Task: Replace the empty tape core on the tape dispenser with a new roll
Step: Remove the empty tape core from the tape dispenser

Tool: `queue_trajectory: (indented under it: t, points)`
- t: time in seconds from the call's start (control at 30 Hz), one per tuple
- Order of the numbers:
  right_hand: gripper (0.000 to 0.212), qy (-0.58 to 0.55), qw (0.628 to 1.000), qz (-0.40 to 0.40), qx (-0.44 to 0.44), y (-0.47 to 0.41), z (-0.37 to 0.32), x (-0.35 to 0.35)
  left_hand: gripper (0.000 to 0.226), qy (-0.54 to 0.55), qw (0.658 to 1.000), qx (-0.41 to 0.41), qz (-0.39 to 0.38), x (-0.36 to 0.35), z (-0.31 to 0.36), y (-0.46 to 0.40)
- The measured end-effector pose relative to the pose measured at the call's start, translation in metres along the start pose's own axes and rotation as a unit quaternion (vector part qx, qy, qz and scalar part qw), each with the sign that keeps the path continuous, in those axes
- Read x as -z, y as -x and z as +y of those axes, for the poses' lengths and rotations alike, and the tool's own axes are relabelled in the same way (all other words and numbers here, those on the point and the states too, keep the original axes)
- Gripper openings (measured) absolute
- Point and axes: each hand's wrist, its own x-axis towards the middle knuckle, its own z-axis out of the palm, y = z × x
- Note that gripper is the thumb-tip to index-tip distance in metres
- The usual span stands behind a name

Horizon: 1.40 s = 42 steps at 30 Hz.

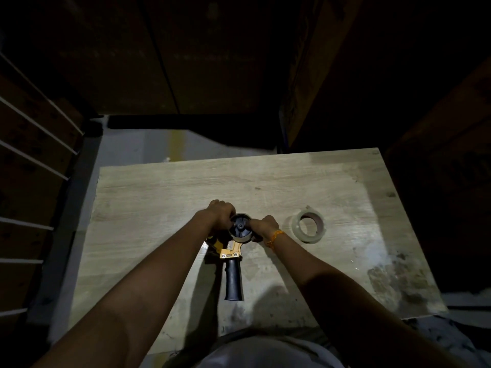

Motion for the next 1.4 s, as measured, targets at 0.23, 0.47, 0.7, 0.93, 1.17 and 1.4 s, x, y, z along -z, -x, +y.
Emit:
queue_trajectory:
  t: [0.23, 0.47, 0.7, 0.93, 1.17, 1.4]
  points:
    - [0.035, 0.085, 0.996, -0.004, 0.026, -0.005, 0.005, 0.006, 0.052, 0.027, 0.996, 0.011, -0.089, 0.009, 0.004, -0.006]
    - [0.037, 0.162, 0.983, 0.022, 0.083, -0.004, 0.009, 0.004, 0.060, 0.009, 0.996, -0.001, -0.092, 0.007, 0.002, -0.009]
    - [0.040, 0.090, 0.974, -0.023, 0.206, 0.020, 0.011, 0.020, 0.030, 0.041, 0.996, -0.075, -0.039, 0.020, -0.013, 0.009]
    - [0.088, 0.231, 0.883, -0.098, 0.397, 0.032, 0.019, 0.038, 0.033, 0.106, 0.986, -0.116, 0.061, 0.022, -0.032, 0.048]
    - [0.086, 0.227, 0.850, -0.073, 0.470, 0.063, 0.003, 0.001, 0.035, 0.149, 0.967, -0.139, 0.156, 0.014, -0.035, 0.082]
    - [0.078, 0.284, 0.832, -0.074, 0.471, 0.068, -0.003, -0.006, 0.052, 0.214, 0.964, -0.134, 0.076, 0.029, -0.035, 0.120]
